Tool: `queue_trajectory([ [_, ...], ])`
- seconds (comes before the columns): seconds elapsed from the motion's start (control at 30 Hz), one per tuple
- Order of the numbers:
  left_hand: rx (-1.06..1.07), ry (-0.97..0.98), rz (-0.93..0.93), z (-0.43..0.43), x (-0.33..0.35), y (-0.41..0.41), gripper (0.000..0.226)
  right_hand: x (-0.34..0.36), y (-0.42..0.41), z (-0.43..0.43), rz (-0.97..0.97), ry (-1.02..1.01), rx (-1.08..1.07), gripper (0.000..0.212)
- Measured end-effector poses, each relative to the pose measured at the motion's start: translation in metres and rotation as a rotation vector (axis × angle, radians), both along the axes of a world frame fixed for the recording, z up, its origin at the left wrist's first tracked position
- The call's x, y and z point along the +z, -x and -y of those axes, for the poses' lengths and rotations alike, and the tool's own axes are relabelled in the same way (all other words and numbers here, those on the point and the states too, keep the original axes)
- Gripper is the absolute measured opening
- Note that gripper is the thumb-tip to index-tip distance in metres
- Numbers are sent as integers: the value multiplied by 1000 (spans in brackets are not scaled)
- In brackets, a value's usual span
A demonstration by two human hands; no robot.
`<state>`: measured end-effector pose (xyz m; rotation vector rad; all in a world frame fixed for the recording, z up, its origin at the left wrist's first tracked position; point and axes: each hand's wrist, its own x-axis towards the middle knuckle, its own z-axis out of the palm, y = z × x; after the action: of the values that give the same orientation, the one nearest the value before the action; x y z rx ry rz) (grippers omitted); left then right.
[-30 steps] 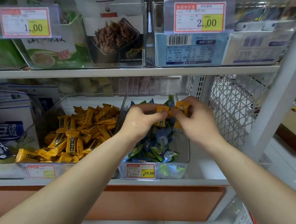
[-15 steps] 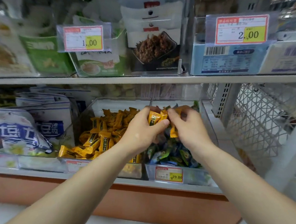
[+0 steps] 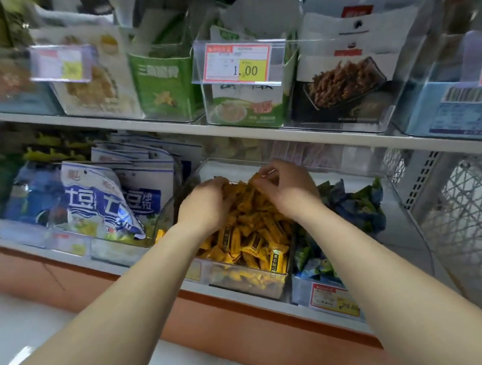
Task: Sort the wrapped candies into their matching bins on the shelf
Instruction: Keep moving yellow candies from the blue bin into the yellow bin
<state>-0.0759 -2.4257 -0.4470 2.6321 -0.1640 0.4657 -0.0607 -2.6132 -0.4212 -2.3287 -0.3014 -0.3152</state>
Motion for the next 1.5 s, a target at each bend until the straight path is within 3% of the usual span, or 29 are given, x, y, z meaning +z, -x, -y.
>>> queue_trajectory([
  [0.1, 29, 56, -39, -9, 7, -2, 59, -3, -12, -8, -14, 120, -44, 27],
  [0.23, 37, -87, 4, -9, 5, 3, 64, -13, 21, 9, 84, 209, -6, 30],
  [0.33, -143, -112, 10, 3, 2, 9, 64, -20, 57, 40, 134, 249, -23, 33],
  [0.43, -320, -314, -17, 18, -8, 14, 66, -20, 80, 64, 97, 292, -40, 32],
  [0.57, -237, -450, -81, 22, -14, 3, 59, -19, 97, 82, 61, 336, -48, 29],
  [0.7, -104, -349, -255, 17, -2, -12, 63, -14, 105, 103, 68, 409, -62, 26],
  [0.8, -74, -290, -283, 29, 8, -11, 67, -5, 108, 128, 84, 400, -109, 27],
  [0.9, -62, -348, -141, 52, 26, 3, 67, -4, 109, 159, 103, 407, -160, 28],
  [0.97, -77, -286, -4, 75, 37, 16, 55, -7, 109, 182, 114, 393, -202, 31],
  [1.03, -222, -212, 47, 103, 41, 32, 44, -15, 109, 202, 98, 344, -263, 41],
  [1.17, -553, -294, -25, 158, 25, 50, 39, -37, 107, 223, -63, 168, -283, 65],
  [1.3, -635, -332, -142, 197, 1, 31, 43, -46, 107, 223, -124, 56, -161, 52],
  [1.43, -684, -335, -222, 234, -14, 6, 54, -48, 109, 226, -140, 77, -62, 62],
  [1.5, -707, -356, -306, 248, -23, 0, 56, -50, 107, 227, -145, 69, -51, 57],
])
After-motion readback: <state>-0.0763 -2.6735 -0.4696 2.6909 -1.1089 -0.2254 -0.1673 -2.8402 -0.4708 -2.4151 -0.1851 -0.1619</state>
